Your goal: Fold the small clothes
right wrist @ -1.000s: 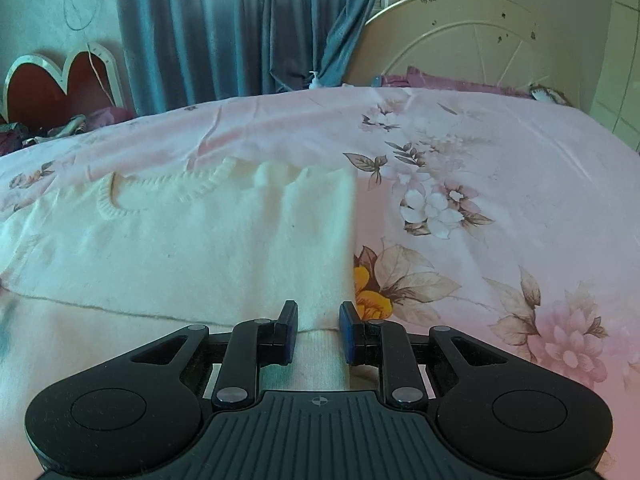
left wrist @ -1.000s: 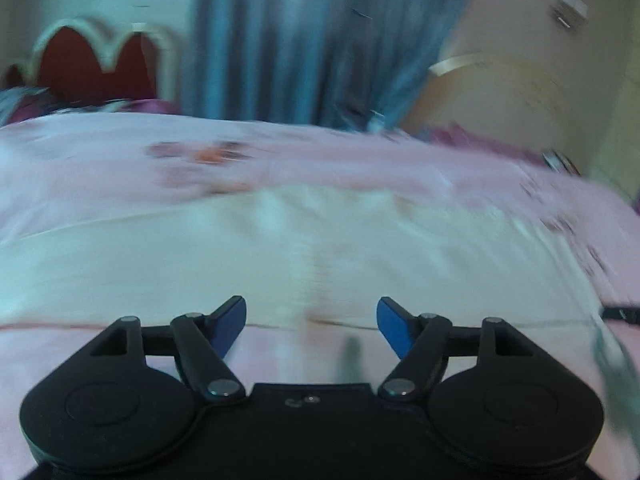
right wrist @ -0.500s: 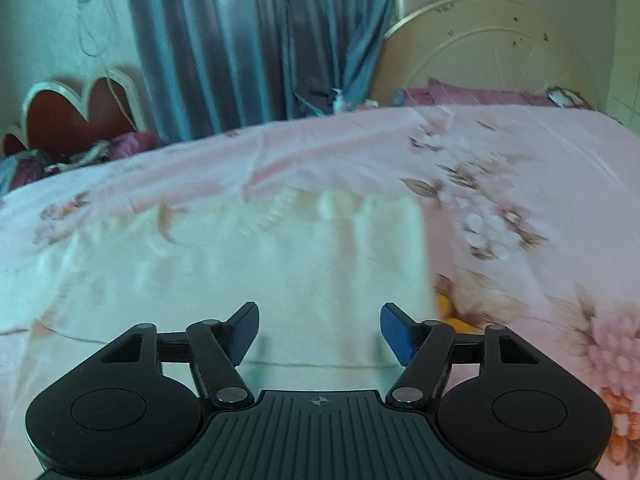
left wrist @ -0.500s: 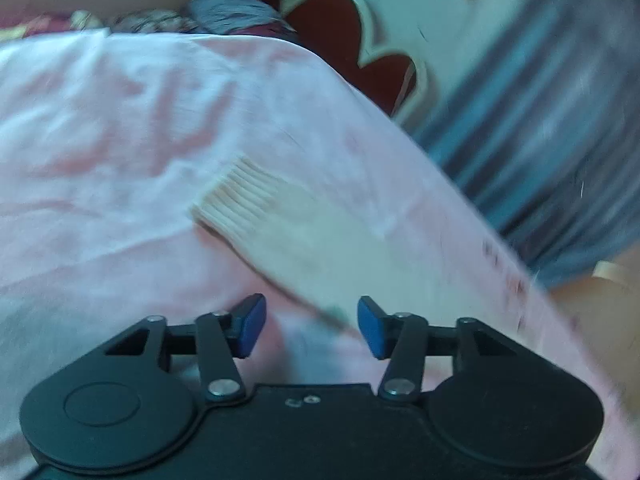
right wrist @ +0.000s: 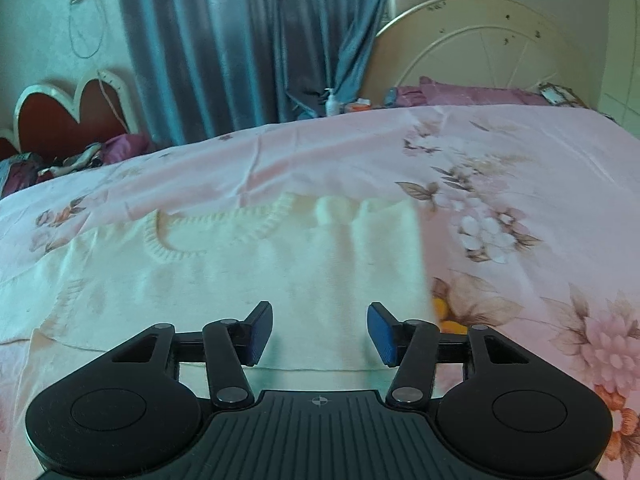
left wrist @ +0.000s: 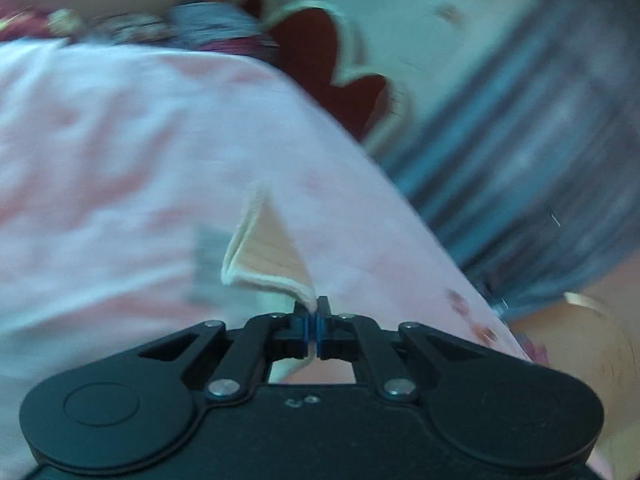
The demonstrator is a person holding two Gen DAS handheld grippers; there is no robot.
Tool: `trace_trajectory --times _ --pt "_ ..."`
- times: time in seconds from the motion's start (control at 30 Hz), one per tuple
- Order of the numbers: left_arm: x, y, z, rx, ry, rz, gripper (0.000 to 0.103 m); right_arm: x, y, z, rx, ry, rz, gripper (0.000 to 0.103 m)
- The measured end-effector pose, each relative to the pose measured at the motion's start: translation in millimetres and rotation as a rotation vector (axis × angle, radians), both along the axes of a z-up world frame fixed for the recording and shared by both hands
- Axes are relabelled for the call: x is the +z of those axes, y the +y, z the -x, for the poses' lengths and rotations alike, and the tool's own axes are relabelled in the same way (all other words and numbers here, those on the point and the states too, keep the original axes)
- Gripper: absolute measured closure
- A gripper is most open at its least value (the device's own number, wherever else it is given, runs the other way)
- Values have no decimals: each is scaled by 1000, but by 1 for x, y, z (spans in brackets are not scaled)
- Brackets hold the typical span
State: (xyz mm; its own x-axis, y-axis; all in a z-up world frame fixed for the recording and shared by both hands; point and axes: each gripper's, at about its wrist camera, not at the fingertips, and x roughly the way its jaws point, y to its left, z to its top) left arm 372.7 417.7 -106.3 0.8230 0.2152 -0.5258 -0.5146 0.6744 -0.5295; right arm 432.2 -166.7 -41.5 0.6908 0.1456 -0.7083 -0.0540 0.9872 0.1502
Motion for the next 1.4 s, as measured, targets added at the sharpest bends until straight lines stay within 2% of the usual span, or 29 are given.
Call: trace_trajectory --times 0.1,0.23,0.43,0.67,0.9,0.93,0.97,1.03,1.1,1.17,1.27,1.4 --pt "17 -51 -39 -164 -7 -66 100 0 -12 5 -23 -2 -9 50" --pt "33 -140 -88 -383 8 -157 100 3 -31 15 -54 -10 -28 50" --pt "29 -282 -137 -692 84 -260 100 10 -66 25 -100 -31 -74 50" --pt "4 -395 -159 -885 178 -378 100 13 -108 35 -134 -41 -124 50" --pt "-21 -462 -163 -987 231 -446 98 7 -143 44 -150 -17 -164 50" --pt "-23 -469 -162 -1001 226 -444 91 7 -147 44 -151 -13 -177 50" --pt "-24 -474 -161 -1015 209 -445 72 6 -149 44 -148 -9 -190 49" --pt "-24 -480 -156 -1040 187 -432 51 7 -151 43 -132 -9 -220 49" --pt "-17 -474 -146 -1022 169 -423 54 10 -146 40 -112 -14 -239 49" --pt "-7 -453 -132 -961 159 -401 54 12 -136 32 -84 -15 -283 49" --pt "3 -399 -100 -830 158 -354 55 11 -111 13 -21 5 -354 50" --pt "0 -323 -62 -642 223 -382 61 0 -67 -17 56 48 -372 50"
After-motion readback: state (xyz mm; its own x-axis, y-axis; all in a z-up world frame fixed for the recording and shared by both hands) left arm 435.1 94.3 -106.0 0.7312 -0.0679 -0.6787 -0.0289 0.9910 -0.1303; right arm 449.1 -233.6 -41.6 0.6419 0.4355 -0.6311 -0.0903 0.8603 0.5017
